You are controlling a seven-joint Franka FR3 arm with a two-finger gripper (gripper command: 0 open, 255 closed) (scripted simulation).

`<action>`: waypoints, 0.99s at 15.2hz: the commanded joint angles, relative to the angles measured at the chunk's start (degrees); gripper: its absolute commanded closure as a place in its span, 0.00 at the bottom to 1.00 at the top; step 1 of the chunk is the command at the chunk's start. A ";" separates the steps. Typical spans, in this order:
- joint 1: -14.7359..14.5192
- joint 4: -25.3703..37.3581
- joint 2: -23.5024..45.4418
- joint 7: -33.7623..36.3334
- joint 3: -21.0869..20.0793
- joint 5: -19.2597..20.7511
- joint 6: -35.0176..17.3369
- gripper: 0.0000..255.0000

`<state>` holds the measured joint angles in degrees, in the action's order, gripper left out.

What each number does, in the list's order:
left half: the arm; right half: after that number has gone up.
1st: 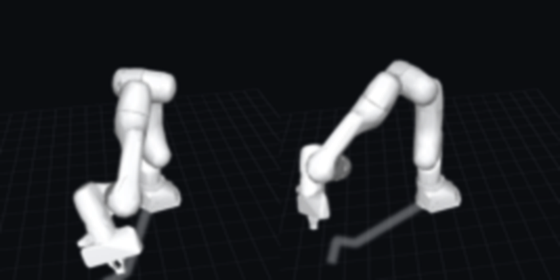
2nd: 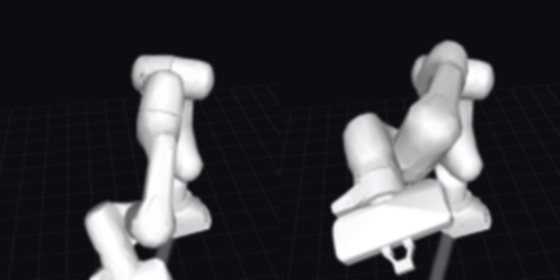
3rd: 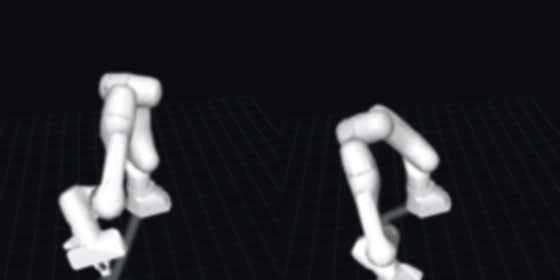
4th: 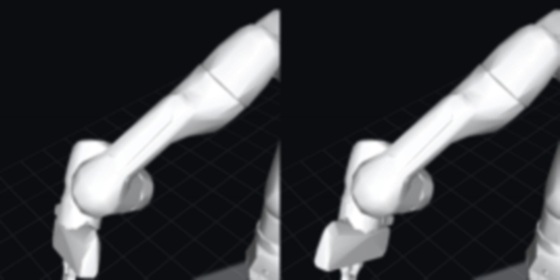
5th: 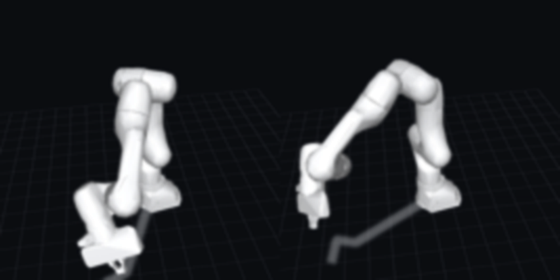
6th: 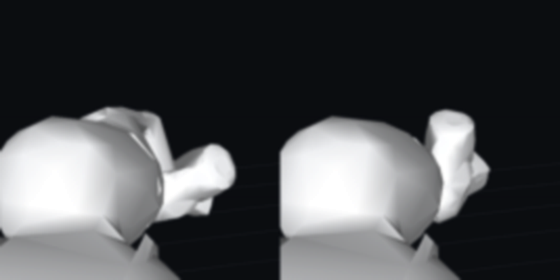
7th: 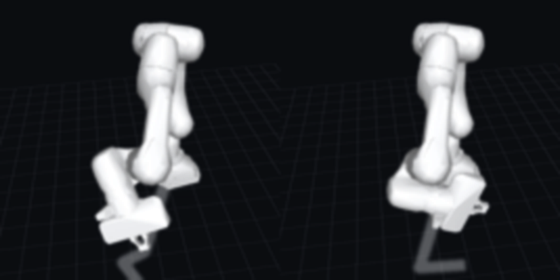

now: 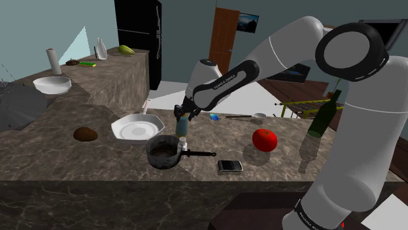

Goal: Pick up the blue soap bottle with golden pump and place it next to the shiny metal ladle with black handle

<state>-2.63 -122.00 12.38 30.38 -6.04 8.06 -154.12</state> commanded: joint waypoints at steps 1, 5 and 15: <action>0.00 0.02 0.03 0.00 0.00 0.00 0.01 1.00; 0.21 0.86 -1.89 -0.75 -0.34 -0.87 2.74 1.00; 0.46 3.87 -5.97 -2.26 -0.80 -2.64 9.76 1.00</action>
<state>-2.24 -118.48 6.85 28.37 -6.83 5.64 -145.14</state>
